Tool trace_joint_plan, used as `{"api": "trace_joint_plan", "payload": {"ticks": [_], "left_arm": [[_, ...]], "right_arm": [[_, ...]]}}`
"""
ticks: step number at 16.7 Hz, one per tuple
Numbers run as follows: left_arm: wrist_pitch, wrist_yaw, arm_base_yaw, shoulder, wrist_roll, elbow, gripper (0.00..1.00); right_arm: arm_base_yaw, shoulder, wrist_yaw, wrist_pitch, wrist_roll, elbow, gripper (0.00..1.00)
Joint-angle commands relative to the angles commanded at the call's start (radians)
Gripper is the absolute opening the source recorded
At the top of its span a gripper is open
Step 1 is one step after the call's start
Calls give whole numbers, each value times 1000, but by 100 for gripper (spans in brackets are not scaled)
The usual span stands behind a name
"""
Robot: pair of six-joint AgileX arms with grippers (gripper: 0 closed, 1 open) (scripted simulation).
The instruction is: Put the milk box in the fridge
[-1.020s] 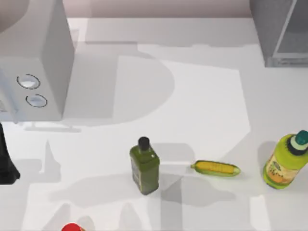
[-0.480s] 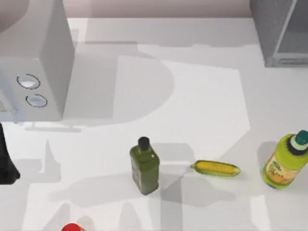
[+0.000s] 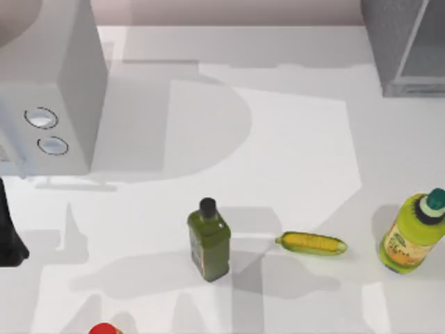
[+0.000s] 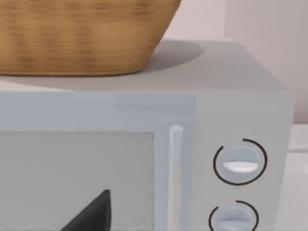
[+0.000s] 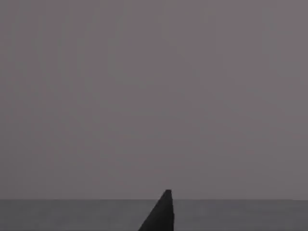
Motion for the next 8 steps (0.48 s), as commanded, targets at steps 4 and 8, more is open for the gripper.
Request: {"api": "trace_joint_plan", "payload": {"ticks": [4,8], "left_arm": [[0,0,0,0,0,0,100],[0,0,0,0,0,0,100]], "right_arm": [[0,0,0,0,0,0,100],[0,0,0,0,0,0,100]]}}
